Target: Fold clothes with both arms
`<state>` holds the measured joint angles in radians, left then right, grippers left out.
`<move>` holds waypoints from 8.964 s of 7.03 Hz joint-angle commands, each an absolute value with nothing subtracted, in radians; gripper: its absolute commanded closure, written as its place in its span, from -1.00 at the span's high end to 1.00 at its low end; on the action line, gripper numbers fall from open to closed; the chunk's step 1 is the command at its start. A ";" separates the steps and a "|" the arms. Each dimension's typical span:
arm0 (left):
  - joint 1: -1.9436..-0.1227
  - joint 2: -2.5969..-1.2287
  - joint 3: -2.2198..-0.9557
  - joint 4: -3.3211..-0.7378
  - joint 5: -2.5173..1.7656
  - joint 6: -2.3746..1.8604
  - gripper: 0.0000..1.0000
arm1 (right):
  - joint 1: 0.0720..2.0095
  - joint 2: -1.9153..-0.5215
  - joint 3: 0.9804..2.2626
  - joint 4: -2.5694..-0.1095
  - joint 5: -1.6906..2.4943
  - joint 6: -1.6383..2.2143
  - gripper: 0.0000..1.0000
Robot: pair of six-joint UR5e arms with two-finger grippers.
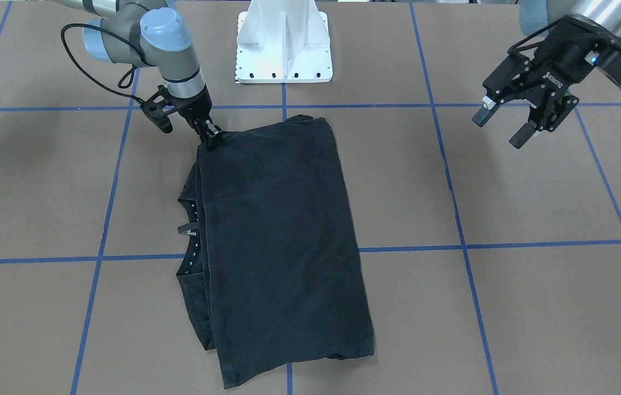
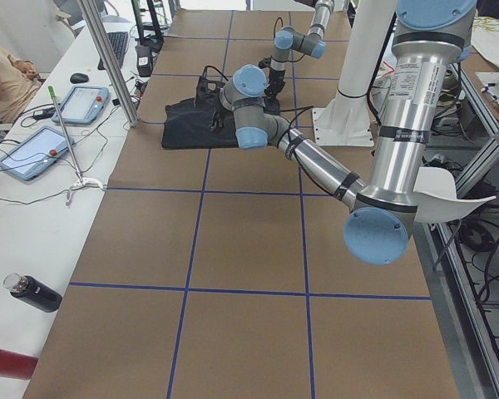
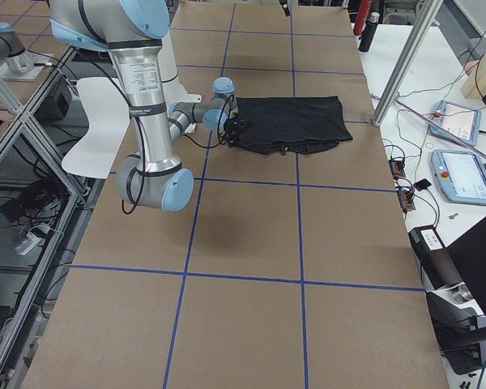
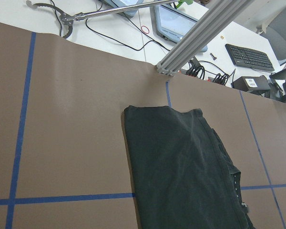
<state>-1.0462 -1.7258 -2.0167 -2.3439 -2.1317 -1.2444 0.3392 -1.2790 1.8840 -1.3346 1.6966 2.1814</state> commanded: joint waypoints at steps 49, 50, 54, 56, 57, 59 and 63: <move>-0.091 -1.870 -1.845 -2.281 -1.485 -2.238 -0.15 | 0.318 -1.416 2.079 -1.339 1.779 2.192 -1.00; -0.092 -1.870 -1.845 -2.281 -1.485 -2.237 -0.17 | 0.319 -1.417 2.079 -1.339 1.779 2.192 -1.00; -0.100 -1.875 -1.824 -2.283 -1.483 -2.237 -0.24 | 0.319 -1.417 2.080 -1.339 1.781 2.191 -1.00; -0.104 -1.894 -1.824 -2.283 -1.483 -2.240 -1.00 | 0.319 -1.417 2.082 -1.341 1.781 2.192 -1.00; -0.106 -1.894 -1.828 -2.283 -1.483 -2.240 -1.00 | 0.319 -1.417 2.083 -1.341 1.781 2.192 -1.00; -0.113 -1.891 -1.857 -2.283 -1.485 -2.237 -1.00 | 0.321 -1.417 2.086 -1.341 1.781 2.192 -1.00; -0.129 -1.832 -1.995 -2.223 -1.508 -2.223 -1.00 | 0.322 -1.434 2.126 -1.341 1.782 2.192 -1.00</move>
<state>-0.1262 -1.8650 -1.9288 -2.2630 -1.4942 -2.2260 0.3216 -1.4262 2.1032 -1.3403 1.7820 2.1921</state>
